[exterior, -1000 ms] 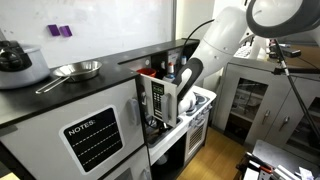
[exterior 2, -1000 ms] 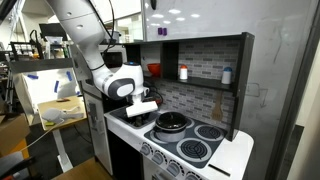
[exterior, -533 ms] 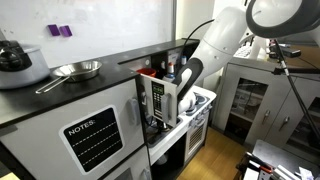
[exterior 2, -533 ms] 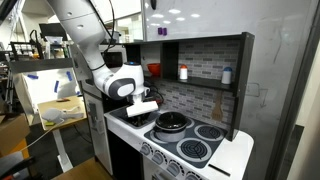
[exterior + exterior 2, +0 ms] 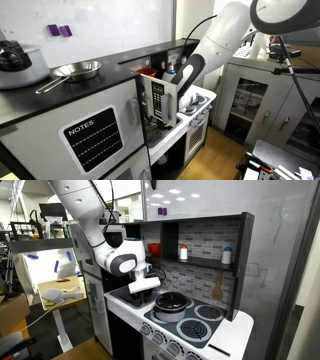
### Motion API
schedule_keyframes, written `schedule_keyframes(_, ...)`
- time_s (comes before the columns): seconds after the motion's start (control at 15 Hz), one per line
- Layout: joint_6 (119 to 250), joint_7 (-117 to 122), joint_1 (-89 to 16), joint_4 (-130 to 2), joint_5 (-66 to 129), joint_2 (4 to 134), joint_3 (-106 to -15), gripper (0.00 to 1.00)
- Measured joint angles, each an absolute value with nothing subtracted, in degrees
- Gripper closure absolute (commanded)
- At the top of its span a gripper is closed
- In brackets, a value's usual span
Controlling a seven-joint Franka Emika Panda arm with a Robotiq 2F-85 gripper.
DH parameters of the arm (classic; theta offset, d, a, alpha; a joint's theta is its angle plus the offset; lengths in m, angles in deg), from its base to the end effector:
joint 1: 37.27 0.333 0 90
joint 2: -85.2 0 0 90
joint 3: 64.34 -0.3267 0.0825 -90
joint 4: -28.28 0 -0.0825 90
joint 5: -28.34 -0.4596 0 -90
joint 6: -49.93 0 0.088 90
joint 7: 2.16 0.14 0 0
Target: Remove the wooden spoon from the sink and put it on the stove
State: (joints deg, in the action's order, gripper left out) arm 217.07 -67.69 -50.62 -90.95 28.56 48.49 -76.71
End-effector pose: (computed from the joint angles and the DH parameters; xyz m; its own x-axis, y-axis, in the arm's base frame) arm 0.6420 -0.0009 0.0489 0.4542 0.8683 0.1996 0.8653 -0.4833 0.1333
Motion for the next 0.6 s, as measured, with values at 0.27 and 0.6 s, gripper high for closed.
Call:
schedule_keyframes(0.27,217.0,-66.9,-50.6,-92.4,28.8,51.2,-76.7,0.95)
schedule_keyframes(0.6,216.7,-64.7,-50.2,-97.1,28.9,55.7,-76.7,0.95)
